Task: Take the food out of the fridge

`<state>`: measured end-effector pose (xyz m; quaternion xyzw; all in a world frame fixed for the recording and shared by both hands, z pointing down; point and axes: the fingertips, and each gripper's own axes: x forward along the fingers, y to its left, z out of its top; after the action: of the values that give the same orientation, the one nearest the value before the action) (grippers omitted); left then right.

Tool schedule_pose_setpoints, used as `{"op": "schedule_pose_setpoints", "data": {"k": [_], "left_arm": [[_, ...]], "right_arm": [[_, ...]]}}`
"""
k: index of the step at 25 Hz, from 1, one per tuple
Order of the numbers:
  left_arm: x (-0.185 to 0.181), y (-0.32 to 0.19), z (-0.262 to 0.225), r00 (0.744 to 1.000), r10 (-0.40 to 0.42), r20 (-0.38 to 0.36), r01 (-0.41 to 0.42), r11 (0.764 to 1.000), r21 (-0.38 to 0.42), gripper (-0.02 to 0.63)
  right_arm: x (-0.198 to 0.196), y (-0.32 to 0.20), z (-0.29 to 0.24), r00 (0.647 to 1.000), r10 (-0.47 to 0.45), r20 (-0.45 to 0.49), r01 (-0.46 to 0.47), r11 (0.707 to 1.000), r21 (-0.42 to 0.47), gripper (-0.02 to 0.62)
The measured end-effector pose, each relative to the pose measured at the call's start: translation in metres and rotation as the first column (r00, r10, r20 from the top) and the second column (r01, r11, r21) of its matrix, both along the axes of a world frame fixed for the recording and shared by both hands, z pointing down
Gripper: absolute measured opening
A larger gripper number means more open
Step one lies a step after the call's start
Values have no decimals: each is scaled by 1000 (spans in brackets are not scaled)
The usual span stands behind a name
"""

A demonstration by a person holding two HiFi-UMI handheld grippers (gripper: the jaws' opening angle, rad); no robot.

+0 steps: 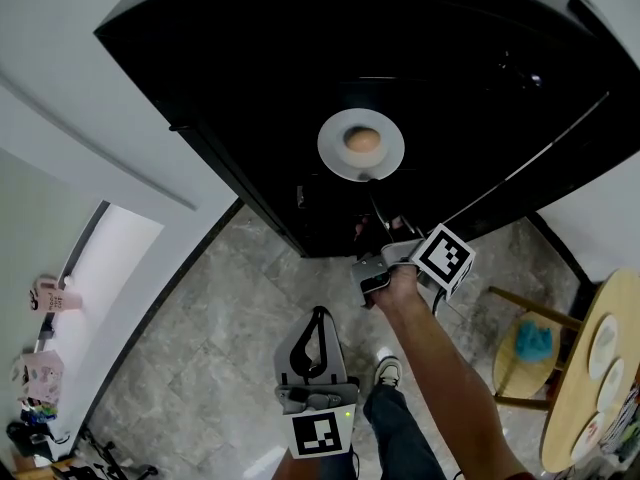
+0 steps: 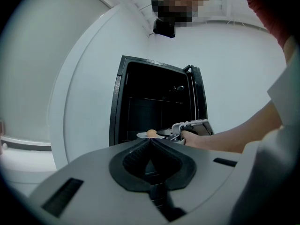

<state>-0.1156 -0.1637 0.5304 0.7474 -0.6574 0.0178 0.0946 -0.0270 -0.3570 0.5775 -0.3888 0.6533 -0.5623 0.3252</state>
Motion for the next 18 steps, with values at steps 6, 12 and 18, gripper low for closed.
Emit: {"op": "schedule_pose_setpoints", "data": {"k": [6, 12, 18], "left_arm": [[1, 0, -1, 1000, 2, 0, -2, 1000, -1, 14], [-1, 1, -2, 1000, -1, 1, 1, 1000, 3, 14], [-1, 1, -1, 1000, -3, -2, 3, 1000, 0, 14]], "right_arm": [[1, -6, 2, 999, 16, 41, -15, 1000, -21, 179], [3, -9, 5, 997, 36, 68, -33, 999, -43, 179], [3, -12, 7, 997, 39, 71, -34, 997, -62, 179]]}}
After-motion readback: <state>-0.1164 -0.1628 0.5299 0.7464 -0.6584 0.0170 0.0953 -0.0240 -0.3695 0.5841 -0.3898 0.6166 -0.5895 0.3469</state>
